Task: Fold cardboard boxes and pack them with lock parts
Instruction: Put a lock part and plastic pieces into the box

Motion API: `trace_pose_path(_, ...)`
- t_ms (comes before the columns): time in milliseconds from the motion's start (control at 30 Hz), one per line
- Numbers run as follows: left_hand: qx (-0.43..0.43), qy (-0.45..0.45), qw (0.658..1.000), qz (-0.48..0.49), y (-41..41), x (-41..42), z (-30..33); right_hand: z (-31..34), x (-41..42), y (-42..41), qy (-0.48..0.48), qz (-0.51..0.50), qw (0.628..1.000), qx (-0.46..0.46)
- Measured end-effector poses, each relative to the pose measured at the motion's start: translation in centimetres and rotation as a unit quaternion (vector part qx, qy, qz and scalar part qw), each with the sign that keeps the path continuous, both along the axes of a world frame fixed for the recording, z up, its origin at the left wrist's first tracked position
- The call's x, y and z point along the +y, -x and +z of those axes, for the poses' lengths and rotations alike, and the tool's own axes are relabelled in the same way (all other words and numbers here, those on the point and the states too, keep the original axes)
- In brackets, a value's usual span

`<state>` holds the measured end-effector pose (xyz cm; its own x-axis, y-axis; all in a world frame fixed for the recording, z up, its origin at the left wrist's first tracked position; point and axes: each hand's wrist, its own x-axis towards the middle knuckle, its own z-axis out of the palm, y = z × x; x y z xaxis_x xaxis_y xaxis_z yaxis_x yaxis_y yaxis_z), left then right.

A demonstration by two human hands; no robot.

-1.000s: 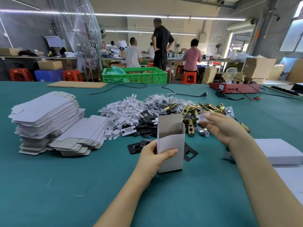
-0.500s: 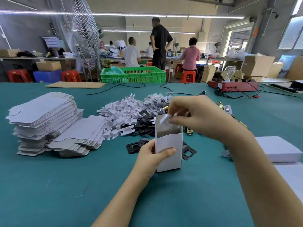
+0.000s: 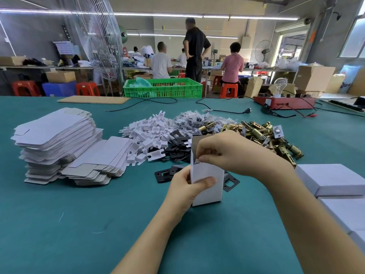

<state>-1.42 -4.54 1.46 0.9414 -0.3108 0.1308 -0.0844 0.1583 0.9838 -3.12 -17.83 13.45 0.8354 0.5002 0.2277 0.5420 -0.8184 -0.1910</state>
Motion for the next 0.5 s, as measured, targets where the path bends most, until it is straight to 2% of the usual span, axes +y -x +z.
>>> trace_pose_path(133, 0.003, 0.010, 1.000, 0.000, 0.1, 0.1, 0.0, 0.0, 0.0, 0.0, 0.008, 0.004, 1.000, 0.002)
trace_pose_path(233, 0.005, 0.015, 1.000, -0.003, 0.0, 0.0, 0.0, 0.5, -0.7, 0.0, -0.024, -0.014, 0.999, -0.022)
trace_pose_path(400, 0.004, 0.024, 1.000, -0.002, 0.0, 0.1, -0.1, 1.2, -3.3, -0.2, -0.112, -0.096, 0.988, -0.055)
trace_pose_path(500, 0.005, 0.032, 0.999, -0.001, 0.0, 0.1, -0.1, 0.6, -5.5, -1.1, -0.142, -0.166, 0.976, -0.005)
